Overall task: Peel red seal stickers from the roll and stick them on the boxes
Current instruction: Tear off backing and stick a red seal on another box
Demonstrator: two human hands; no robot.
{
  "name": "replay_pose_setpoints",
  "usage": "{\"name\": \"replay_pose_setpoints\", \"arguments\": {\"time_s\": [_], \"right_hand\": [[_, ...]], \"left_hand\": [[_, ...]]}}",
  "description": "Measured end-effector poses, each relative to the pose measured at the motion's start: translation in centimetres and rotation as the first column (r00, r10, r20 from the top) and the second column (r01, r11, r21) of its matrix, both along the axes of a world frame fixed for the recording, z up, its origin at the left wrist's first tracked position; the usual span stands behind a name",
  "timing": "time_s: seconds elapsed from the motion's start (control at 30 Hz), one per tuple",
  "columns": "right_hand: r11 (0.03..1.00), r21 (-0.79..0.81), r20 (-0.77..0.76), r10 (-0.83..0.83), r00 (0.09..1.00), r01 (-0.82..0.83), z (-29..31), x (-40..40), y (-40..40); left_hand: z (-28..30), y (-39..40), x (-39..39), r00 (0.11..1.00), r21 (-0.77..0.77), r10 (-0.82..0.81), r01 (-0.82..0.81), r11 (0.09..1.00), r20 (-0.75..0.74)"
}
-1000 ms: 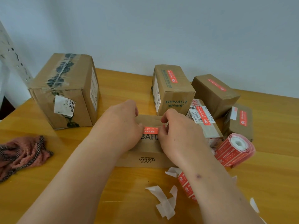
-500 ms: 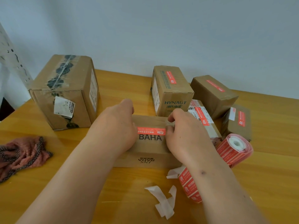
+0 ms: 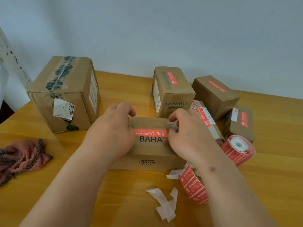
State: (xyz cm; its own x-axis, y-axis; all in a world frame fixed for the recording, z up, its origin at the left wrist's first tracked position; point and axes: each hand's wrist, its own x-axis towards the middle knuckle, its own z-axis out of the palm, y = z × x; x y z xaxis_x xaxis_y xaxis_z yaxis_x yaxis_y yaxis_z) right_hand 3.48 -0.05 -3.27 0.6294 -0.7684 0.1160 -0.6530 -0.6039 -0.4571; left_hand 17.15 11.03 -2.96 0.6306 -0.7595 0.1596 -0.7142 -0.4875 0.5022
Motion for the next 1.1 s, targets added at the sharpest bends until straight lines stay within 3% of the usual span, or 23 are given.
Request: {"name": "replay_pose_setpoints", "arguments": {"time_s": [0.13, 0.3, 0.8, 0.9, 1.0, 1.1], "right_hand": [[0.998, -0.052, -0.017, -0.048, 0.999, 0.048, -0.1, 1.0, 0.3], [0.999, -0.031, -0.007, -0.034, 0.999, 0.034, 0.0, 0.5, 0.0], [0.999, 0.036, 0.003, -0.004, 1.000, 0.004, 0.0, -0.5, -0.4], [0.989, 0.072, -0.110, 0.136, 0.985, -0.128, 0.9, -1.4, 0.0], [0.949, 0.201, -0.276, 0.292, 0.916, -0.242, 1.9, -1.5, 0.4], [0.941, 0.177, -0.333, 0.333, 0.882, -0.288, 2.3, -1.3, 0.3]], "left_hand": [[-0.1, -0.6, -0.5, 0.996, 0.014, 0.043, -0.044, 0.999, 0.079], [0.0, -0.3, 0.2, 0.999, -0.003, 0.040, -0.040, 0.999, -0.022], [-0.2, 1.4, 0.3, 0.997, -0.100, -0.002, -0.005, 0.995, -0.073], [0.1, 2.4, 0.1, 0.997, -0.106, -0.054, 0.048, 0.993, -0.054], [0.7, 3.2, -0.2, 0.989, 0.041, -0.147, 0.148, 0.988, -0.033], [1.4, 3.3, 0.2, 0.982, 0.157, -0.186, 0.180, 0.971, 0.023]]}}
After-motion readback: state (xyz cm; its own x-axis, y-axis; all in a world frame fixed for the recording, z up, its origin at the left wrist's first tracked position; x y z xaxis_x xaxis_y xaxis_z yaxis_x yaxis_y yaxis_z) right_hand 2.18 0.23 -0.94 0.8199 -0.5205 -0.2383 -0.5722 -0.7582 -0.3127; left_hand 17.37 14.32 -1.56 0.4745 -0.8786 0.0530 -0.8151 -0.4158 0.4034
